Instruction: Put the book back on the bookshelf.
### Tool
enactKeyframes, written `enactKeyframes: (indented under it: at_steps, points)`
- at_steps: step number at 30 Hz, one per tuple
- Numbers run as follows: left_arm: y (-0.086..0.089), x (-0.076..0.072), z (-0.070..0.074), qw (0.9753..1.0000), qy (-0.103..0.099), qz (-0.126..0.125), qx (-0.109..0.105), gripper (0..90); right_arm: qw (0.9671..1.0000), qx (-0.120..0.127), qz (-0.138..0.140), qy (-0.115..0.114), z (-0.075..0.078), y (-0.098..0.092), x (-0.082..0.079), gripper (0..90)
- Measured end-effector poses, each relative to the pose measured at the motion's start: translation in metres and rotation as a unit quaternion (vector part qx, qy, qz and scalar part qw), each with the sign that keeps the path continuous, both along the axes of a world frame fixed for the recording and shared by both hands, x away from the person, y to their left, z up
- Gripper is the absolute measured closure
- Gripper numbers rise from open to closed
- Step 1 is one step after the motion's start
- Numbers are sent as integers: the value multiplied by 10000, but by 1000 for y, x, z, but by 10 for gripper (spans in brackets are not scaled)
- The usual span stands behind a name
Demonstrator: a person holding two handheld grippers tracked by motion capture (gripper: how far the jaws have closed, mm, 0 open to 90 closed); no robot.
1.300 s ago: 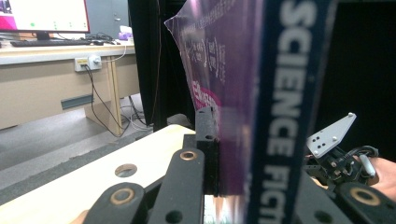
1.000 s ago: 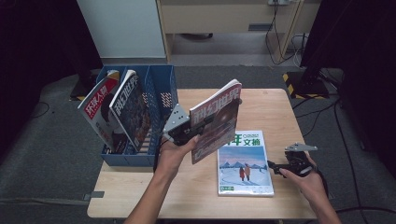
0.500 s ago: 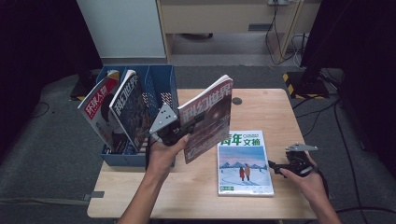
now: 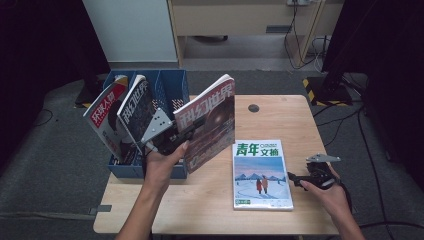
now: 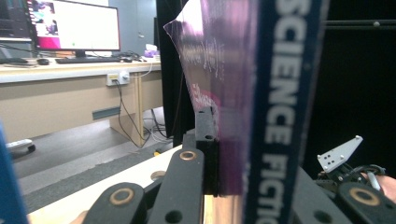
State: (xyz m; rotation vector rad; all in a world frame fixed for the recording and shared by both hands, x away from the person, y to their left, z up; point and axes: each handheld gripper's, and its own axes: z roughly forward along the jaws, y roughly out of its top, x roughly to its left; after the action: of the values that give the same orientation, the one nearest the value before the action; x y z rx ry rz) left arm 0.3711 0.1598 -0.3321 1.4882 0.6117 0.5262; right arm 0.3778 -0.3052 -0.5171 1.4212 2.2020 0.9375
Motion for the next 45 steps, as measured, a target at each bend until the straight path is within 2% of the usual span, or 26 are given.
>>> enactKeyframes:
  at_steps: [4, 11, 24, 30, 45]
  points:
    - [11, -2, 2, 9999, -1, 83, -85, 840, 10000, -12, -19, -5, 0, 0, 0, 103]
    - [30, -10, 8, 9997, -76, 221, -86, 841, 10000, -22, -39, 10, 0, 0, 0, 103]
    - [66, -14, 14, 9982, -58, 600, -58, 841, 10000, -46, -40, 1, 0, -1, 0, 104]
    - [78, -15, 15, 9970, -27, 774, -51, 841, 10000, -52, -41, 0, 0, -1, 0, 103]
    - [96, -18, 16, 9954, -28, 957, -34, 841, 9999, -40, -94, 21, -1, -3, 0, 106]
